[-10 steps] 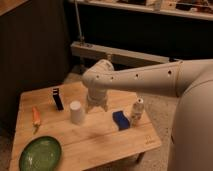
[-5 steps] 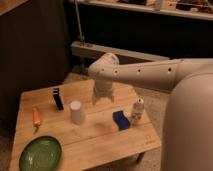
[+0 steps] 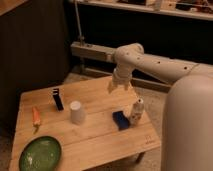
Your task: Place the white sponge in the ceramic bowl
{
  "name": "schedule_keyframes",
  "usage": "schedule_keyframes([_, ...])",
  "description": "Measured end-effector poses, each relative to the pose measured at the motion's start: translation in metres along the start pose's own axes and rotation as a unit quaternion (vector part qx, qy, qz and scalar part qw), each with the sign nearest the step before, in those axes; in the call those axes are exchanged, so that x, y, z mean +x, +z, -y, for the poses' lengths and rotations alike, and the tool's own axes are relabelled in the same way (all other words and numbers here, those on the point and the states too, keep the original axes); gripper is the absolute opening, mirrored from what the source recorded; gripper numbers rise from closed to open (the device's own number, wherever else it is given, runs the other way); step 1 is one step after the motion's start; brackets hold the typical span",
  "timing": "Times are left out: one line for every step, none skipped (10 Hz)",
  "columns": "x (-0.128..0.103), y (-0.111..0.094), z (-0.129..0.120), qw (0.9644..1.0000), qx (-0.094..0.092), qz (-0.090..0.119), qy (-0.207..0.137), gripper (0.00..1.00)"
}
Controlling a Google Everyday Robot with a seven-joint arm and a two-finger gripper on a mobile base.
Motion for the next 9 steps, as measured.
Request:
schedule_keyframes([-0.002, 0.002, 0.002, 0.9999, -0.011, -0.006, -0.010, 0.65])
schedule_keyframes([0.004, 0.002, 0.007, 0.9996, -0.016, -0.015, -0.016, 0.65])
schedule_keyframes([0.012, 0.003, 0.010, 0.9993, -0.017, -0.025, -0.020, 0.65])
schedule_keyframes([0.023, 0.005, 0.000, 0.9987, -0.016, -0.036, -0.034, 0.65])
schedule_keyframes([0.035, 0.008, -0.011, 0.9980, -0.007, -0.045, -0.043, 0.65])
schedule_keyframes([0.049, 0.011, -0.018, 0.9974, 0.010, -0.054, -0.048, 0.65])
schedule_keyframes([0.063, 0.013, -0.022, 0.9967, 0.029, -0.058, -0.050, 0.65])
schedule_keyframes([0.079, 0.015, -0.031, 0.9961, 0.044, -0.059, -0.049, 0.65])
schedule_keyframes([0.088, 0.017, -0.030, 0.9957, 0.055, -0.060, -0.045, 0.65])
